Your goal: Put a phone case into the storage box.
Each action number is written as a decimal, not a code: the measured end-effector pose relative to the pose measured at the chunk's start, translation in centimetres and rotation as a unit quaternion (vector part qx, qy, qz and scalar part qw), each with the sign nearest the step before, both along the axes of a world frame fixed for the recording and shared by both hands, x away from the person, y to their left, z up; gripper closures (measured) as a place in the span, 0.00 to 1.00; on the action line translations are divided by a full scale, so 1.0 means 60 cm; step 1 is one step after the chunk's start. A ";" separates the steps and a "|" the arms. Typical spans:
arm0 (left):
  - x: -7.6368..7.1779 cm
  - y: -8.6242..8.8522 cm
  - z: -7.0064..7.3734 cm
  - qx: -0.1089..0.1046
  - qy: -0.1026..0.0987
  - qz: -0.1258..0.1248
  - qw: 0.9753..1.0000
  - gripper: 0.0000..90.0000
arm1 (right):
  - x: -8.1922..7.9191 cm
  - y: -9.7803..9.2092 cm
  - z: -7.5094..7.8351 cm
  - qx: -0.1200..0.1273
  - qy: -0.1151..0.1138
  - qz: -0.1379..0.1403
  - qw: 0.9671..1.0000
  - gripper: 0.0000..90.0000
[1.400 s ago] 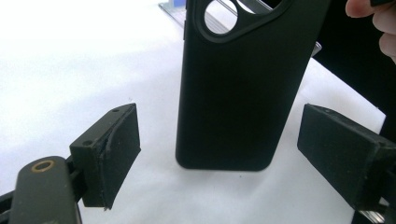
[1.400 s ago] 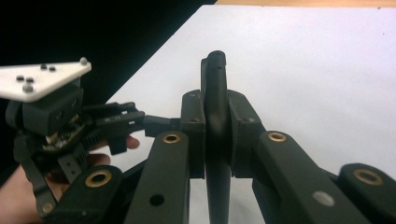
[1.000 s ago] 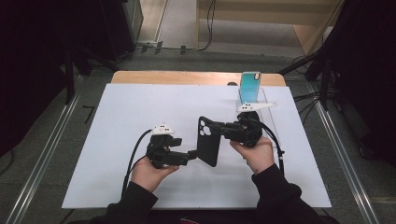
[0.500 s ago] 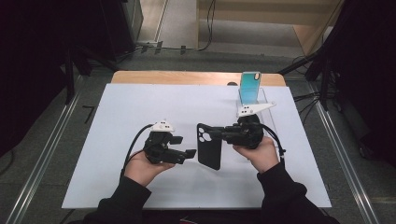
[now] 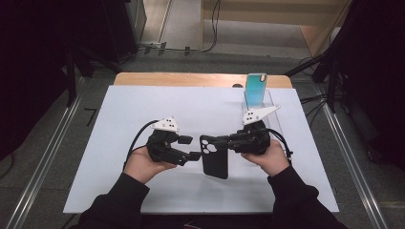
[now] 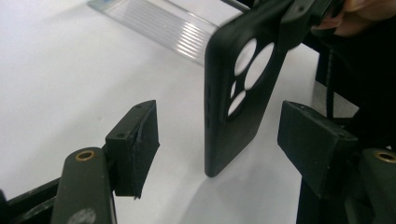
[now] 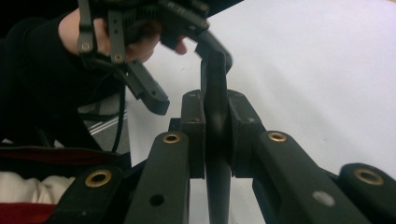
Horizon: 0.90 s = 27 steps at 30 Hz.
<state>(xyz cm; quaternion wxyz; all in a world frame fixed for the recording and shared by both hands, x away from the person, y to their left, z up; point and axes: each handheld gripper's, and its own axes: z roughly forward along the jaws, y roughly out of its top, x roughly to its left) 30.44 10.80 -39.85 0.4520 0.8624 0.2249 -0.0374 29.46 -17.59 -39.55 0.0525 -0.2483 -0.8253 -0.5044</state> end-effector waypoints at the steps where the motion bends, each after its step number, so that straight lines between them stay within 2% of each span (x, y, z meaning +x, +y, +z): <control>1: 0.002 0.000 0.001 -0.003 0.004 -0.006 1.000 0.33 | 0.000 0.001 -0.001 0.000 0.001 0.003 1.000 0.86; 3: 0.006 -0.002 0.002 -0.004 0.009 -0.014 1.000 0.33 | 0.000 0.004 -0.002 0.002 0.002 0.010 1.000 0.86; 6: 0.009 -0.005 0.005 0.000 0.005 -0.026 1.000 0.36 | 0.001 0.007 -0.003 0.008 0.006 0.016 1.000 0.86; 10: 0.017 -0.013 0.006 -0.004 0.009 -0.044 0.999 0.36 | 0.002 0.009 -0.004 0.014 0.008 0.025 1.000 0.86; 12: 0.020 -0.016 0.004 -0.008 0.010 -0.056 0.998 0.40 | 0.002 0.009 -0.005 0.017 0.009 0.028 0.999 0.86; 16: 0.024 -0.017 -0.001 -0.011 0.008 -0.082 0.997 0.56 | 0.004 0.010 -0.006 0.025 0.014 0.038 0.999 0.86; 18: 0.025 -0.018 -0.002 -0.013 0.020 -0.089 0.996 0.64 | 0.004 0.011 -0.007 0.030 0.015 0.044 0.998 0.86; 20: 0.026 -0.015 -0.003 -0.024 0.026 -0.102 0.994 0.74 | 0.005 0.012 -0.007 0.034 0.018 0.049 0.998 0.86; 21: 0.026 -0.015 -0.003 -0.026 0.019 -0.105 0.994 0.77 | 0.005 0.012 -0.007 0.033 0.019 0.049 0.998 0.86; 22: 0.027 -0.014 -0.003 -0.030 0.022 -0.109 0.993 0.78 | 0.005 0.011 -0.008 0.035 0.020 0.050 0.998 0.86; 25: 0.030 -0.011 -0.002 -0.041 0.042 -0.119 0.991 0.83 | 0.007 0.008 -0.009 0.045 0.020 0.054 0.997 0.85; 27: 0.029 -0.011 -0.002 -0.042 0.045 -0.123 0.990 0.85 | 0.008 0.007 -0.009 0.048 0.024 0.050 0.997 0.83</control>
